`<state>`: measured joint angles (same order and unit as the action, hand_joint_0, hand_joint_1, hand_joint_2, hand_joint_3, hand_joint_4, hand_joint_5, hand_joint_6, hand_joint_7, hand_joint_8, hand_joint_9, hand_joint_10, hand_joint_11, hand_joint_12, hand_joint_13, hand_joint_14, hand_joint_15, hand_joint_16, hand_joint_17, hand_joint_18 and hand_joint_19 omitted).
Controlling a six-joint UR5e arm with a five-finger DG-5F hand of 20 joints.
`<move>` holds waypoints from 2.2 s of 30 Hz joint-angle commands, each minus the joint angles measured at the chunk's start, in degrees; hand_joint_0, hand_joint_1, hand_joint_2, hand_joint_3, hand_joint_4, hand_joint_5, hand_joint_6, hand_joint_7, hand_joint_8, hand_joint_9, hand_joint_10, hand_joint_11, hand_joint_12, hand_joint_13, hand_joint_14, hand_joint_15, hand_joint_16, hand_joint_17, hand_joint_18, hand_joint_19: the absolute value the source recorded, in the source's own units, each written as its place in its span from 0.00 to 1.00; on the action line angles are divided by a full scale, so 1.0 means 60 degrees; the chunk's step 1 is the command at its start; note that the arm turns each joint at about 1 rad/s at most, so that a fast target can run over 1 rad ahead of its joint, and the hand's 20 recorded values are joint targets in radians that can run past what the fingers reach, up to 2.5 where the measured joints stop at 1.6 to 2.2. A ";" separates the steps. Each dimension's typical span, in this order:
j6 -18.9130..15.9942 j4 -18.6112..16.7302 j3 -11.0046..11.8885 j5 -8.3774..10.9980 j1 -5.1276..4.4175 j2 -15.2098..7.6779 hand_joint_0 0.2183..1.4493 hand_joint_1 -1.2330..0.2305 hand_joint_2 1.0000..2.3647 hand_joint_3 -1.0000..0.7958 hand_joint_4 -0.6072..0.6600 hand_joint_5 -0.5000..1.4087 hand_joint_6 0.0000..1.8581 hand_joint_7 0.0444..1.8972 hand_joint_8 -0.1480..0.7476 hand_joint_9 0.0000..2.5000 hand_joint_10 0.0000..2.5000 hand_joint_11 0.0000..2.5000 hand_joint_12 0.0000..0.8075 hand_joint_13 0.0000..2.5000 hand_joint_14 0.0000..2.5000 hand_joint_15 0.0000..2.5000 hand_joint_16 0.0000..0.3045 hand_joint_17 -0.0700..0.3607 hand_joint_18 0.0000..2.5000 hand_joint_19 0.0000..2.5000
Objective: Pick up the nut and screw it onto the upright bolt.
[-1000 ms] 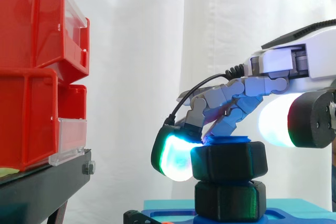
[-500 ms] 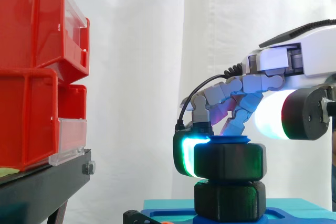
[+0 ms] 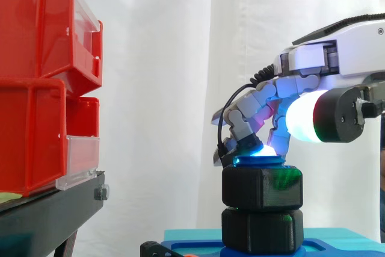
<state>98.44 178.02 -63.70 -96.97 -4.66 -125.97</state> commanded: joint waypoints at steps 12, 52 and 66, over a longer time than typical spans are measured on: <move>0.0337 0.0388 0.0626 -0.0274 0.0205 0.0004 0.23 0.80 0.00 0.28 0.64 0.19 0.27 0.38 0.44 0.38 0.00 0.00 0.36 0.19 0.00 0.00 0.11 0.33 0.05 0.00; -0.0440 -0.0725 -0.0283 0.0210 -0.0498 -0.0216 0.23 0.85 0.00 0.28 0.63 0.24 0.27 0.66 0.45 0.26 0.00 0.00 0.42 0.12 0.00 0.00 0.12 0.36 0.00 0.00; -0.0410 -0.0535 -0.0151 0.0166 -0.0381 -0.0216 0.24 0.83 0.00 0.28 0.63 0.25 0.27 0.74 0.46 0.28 0.00 0.00 0.40 0.15 0.00 0.00 0.12 0.35 0.00 0.00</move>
<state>95.83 174.56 -65.17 -95.94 -7.20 -127.27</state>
